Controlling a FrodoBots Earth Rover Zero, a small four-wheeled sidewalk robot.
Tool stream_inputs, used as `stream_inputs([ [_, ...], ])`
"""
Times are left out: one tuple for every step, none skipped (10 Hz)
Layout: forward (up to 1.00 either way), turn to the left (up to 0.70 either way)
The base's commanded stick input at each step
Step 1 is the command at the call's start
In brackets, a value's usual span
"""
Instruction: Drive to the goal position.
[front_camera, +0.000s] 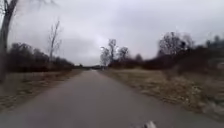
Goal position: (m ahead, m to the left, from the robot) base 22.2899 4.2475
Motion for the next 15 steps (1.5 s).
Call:
stream_inputs([
  [0.94,0.00],
  [0.94,0.00],
  [0.94,0.00],
  [0.94,0.00],
  [0.94,0.00],
  [0.94,0.00],
  [0.94,0.00],
  [0.94,0.00],
  [0.94,0.00],
  [0.94,0.00],
  [0.94,0.00],
  [0.94,0.00],
  [0.94,0.00],
  [0.94,0.00],
  [0.94,0.00],
])
